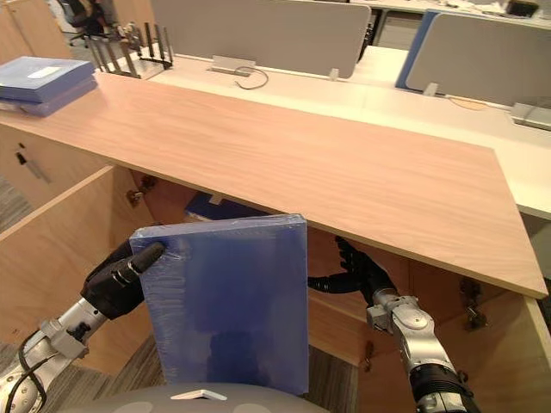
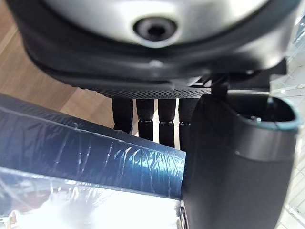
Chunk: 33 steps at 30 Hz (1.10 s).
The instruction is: Walk over to the cabinet, pick up the folder, carry it to the office cabinet, place the folder inside the office cabinet, then close the office cabinet door
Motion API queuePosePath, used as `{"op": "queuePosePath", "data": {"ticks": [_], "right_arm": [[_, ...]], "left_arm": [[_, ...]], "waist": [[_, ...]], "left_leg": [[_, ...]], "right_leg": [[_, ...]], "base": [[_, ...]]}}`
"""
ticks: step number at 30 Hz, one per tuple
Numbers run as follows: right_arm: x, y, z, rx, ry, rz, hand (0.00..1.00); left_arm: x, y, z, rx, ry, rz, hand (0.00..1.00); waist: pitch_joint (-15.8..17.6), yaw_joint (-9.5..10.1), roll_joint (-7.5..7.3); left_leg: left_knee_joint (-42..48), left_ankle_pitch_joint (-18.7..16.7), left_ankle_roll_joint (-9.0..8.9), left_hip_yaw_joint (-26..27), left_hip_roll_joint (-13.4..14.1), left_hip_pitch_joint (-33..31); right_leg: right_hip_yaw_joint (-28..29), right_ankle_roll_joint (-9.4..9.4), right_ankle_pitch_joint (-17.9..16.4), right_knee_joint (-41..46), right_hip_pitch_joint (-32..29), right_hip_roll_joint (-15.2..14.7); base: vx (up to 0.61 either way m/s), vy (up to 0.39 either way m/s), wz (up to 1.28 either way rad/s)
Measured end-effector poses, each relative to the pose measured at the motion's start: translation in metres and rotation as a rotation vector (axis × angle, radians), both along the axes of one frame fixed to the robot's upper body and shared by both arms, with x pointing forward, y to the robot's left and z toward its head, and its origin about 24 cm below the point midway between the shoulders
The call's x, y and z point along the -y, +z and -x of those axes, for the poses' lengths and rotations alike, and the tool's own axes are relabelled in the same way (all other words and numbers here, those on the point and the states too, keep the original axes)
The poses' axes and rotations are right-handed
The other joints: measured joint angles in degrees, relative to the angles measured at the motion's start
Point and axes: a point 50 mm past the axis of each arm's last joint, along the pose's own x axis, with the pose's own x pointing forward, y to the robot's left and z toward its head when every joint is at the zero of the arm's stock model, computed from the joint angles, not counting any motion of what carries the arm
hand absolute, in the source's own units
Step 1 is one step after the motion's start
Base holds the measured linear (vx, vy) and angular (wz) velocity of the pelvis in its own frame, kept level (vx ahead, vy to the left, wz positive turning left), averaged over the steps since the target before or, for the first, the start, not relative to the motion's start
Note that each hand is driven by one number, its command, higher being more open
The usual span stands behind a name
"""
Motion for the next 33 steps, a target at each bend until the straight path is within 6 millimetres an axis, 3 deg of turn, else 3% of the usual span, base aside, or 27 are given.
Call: {"op": "queuePosePath", "data": {"ticks": [5,13,20,33], "right_arm": [[0.01,-0.004,0.012,-0.027,-0.041,0.065,1.0],[0.01,-0.003,0.012,-0.026,-0.032,0.045,1.0],[0.011,0.001,0.013,-0.04,-0.027,-0.279,1.0],[-0.003,0.0,0.016,-0.113,0.038,-0.525,1.0]], "left_arm": [[0.002,0.001,-0.003,0.013,0.011,0.011,0.0],[0.002,0.006,-0.009,0.041,0.006,0.008,0.0],[0.001,0.009,-0.012,0.061,0.002,0.009,0.0],[0.003,-0.001,-0.009,0.016,-0.048,0.001,0.0]], "waist": [[-0.2,-0.98,-0.28],[-0.1,-1.99,-0.67],[0.1,-2.01,-1.51],[-0.4,-1.96,-2.82]], "left_leg": [[0.1,-0.2,-0.28,1.5,0.1,-1.2],[0.3,-1.0,-0.15,2.3,0.2,-0.5],[2.1,-2.3,0.04,2.7,0.2,-1.4],[2.1,-2.4,-0.04,2.7,0.2,-1.6]], "right_leg": [[1.6,0.1,0.1,0.0,-2.2,0.1],[2.7,0.08,0.1,0.0,-2.1,0.1],[3.5,0.09,0.1,-0.1,-2.3,0.0],[3.4,0.09,0.1,-0.2,-2.5,-0.1]], "base": [[0.08,0.005,-0.14],[0.04,0.012,-0.05],[-0.01,0.008,-0.03],[0.0,0.0,0.0]]}}
